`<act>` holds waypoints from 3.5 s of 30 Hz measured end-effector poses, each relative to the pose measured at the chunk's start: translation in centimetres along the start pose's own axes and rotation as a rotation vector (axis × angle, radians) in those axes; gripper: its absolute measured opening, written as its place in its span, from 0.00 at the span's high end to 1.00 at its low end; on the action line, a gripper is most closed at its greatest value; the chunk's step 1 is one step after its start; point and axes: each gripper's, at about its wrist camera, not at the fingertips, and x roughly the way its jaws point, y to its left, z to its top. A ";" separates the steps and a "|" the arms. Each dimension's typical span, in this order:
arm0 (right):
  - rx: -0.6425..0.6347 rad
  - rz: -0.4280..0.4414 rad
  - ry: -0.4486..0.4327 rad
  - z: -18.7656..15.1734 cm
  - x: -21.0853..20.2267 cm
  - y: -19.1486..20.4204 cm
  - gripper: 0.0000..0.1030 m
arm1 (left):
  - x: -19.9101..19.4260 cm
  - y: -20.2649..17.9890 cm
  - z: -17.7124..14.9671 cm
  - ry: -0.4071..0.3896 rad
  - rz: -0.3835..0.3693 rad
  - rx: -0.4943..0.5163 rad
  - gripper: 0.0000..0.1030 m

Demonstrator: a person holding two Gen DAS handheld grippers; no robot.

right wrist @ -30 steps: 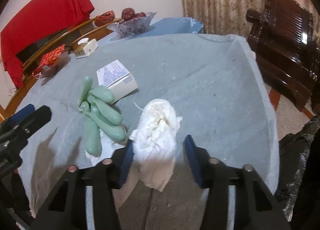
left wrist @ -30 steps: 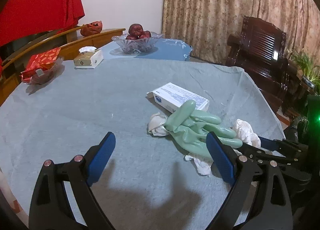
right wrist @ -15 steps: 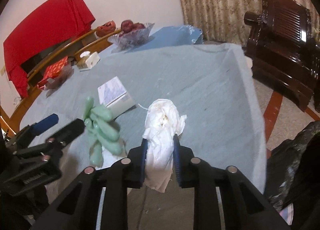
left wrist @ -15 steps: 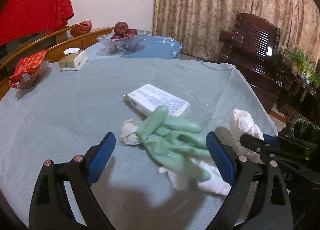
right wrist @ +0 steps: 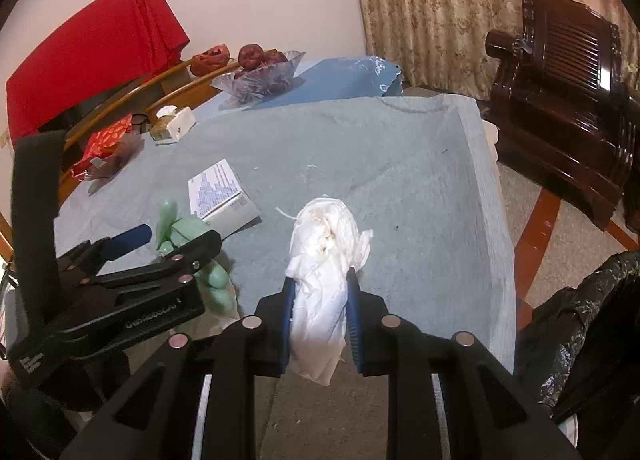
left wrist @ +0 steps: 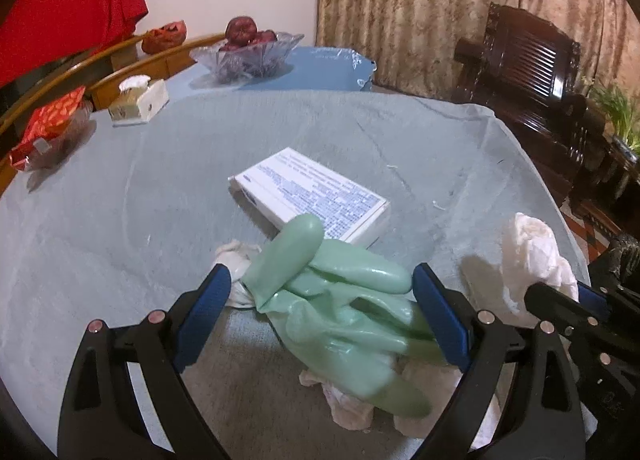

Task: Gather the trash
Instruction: 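Grasp the white tissue with the right tool while the left tool grasps the green glove, then carry the tissue and green glove over the bin and open both tools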

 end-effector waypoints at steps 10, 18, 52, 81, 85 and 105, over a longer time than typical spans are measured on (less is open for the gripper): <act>-0.008 0.008 0.004 -0.1 0.0 0.3 0.78 | -0.2 1.0 -0.8 0.017 -0.066 -0.021 0.39; -0.023 0.008 -0.007 -0.1 -0.7 0.9 0.78 | -1.6 3.5 -1.4 0.003 -0.129 -0.076 0.83; -0.024 -0.004 -0.183 1.1 -12.5 0.5 0.78 | -14.6 -1.3 0.3 -0.193 -0.262 0.023 0.90; 0.189 -0.308 -0.208 -7.1 -25.0 -15.4 0.78 | -16.3 -23.6 -3.6 -0.128 -0.613 0.266 0.90; 0.218 -0.334 -0.191 -8.2 -25.3 -17.2 0.78 | -15.3 -25.9 -4.5 -0.104 -0.625 0.296 0.90; 0.254 -0.433 -0.152 -11.1 -24.5 -19.6 0.06 | -13.0 -25.9 -5.5 -0.058 -0.601 0.284 0.31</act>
